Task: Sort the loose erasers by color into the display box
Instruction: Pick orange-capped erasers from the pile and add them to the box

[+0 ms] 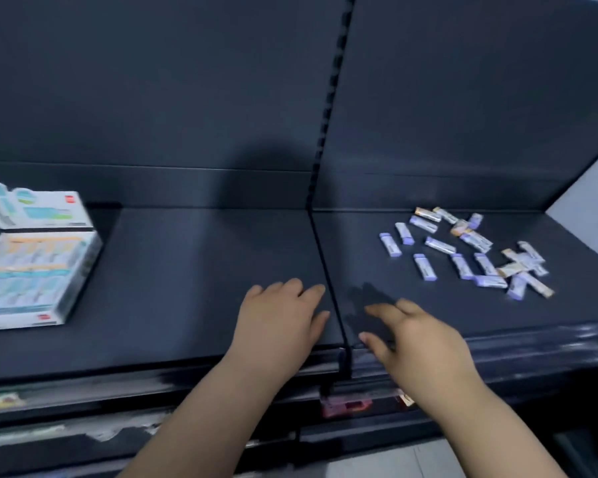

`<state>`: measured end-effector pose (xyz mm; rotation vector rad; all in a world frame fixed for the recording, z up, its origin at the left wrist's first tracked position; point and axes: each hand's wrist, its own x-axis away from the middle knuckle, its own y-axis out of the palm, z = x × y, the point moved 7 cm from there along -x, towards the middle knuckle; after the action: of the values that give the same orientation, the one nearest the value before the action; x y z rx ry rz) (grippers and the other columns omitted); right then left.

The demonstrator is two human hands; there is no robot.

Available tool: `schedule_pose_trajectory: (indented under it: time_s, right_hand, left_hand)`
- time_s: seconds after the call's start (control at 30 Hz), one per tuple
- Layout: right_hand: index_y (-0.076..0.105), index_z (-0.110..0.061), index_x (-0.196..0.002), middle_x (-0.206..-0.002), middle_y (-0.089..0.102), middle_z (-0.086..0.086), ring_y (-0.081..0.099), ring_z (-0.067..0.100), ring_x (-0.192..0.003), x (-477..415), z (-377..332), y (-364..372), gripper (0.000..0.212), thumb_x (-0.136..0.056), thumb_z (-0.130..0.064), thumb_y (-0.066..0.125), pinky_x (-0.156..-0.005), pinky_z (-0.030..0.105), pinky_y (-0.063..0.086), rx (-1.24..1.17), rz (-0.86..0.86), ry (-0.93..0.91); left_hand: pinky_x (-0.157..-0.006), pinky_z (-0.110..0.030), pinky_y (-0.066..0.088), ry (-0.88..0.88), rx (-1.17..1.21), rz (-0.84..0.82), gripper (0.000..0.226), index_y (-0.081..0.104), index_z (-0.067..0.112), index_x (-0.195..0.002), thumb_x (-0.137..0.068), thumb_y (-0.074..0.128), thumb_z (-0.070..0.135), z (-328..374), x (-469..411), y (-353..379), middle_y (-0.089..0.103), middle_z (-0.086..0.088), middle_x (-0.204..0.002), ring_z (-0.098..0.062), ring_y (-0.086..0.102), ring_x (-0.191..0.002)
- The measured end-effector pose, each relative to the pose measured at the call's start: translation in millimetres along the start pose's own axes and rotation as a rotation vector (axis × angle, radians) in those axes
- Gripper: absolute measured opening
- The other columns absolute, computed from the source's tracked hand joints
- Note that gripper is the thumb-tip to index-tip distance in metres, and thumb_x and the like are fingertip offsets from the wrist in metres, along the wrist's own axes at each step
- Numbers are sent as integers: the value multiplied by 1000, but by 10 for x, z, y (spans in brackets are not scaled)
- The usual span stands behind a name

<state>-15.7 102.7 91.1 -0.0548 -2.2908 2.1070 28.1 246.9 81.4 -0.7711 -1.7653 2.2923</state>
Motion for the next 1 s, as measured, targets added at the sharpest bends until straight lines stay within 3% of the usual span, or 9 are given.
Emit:
schedule_pose_trajectory:
  time_s: [0.27,0.53,0.6,0.7,0.83,0.93,1.0]
  right_hand:
    - [34,-42,-137,-126,46,-12,54,12,-109,-172,485,-29,46,-93,-52,41,-78,26,44,-50,-18,-9]
    - [37,-42,-136,-123,48,-14,56,10,-106,-426,856,-59,45,-92,-51,44,-79,25,45,-124,13,105]
    - [37,-42,-135,-124,48,-14,56,10,-106,-486,971,-47,45,-92,-51,44,-78,25,45,-132,25,122]
    - [37,-42,-135,-123,47,-13,56,11,-105,-557,1173,-24,45,-92,-51,44,-78,26,45,-146,37,136]
    - [37,-42,-135,-120,46,-13,55,11,-107,-689,1515,45,45,-92,-52,44,-79,25,44,-165,41,126]
    - [38,-41,-135,-123,45,-12,56,13,-106,-838,1864,62,46,-91,-52,45,-80,27,45,-192,61,120]
    - [39,-40,-136,-128,43,-11,56,13,-108,-957,2153,48,46,-92,-50,46,-82,27,45,-208,56,111]
  left_hand:
    - [-90,-31,32,24,-82,-47,50,23,33,-145,-98,26,49,441,-319,224,49,6,-122,-16,50,-109]
    - [-89,-30,32,152,-65,-82,51,20,34,-146,-97,27,50,619,-781,435,47,7,-126,-15,49,-111]
    - [-86,-31,33,163,-80,-113,51,25,33,-145,-97,31,49,675,-919,502,50,6,-122,-16,52,-107]
    - [-69,-33,41,191,-80,-113,46,55,29,-128,-86,55,47,848,-1073,567,61,3,-95,-18,62,-81]
    - [-74,-33,39,183,-50,-90,48,49,28,-133,-89,51,46,1027,-1275,750,61,2,-100,-20,61,-87]
    - [-58,-31,43,181,-112,-98,45,68,24,-111,-71,75,42,1260,-1487,923,63,3,-78,-19,62,-64]
    - [-67,-31,42,141,-107,-142,46,60,29,-122,-79,66,44,1491,-1616,995,65,5,-92,-18,64,-78]
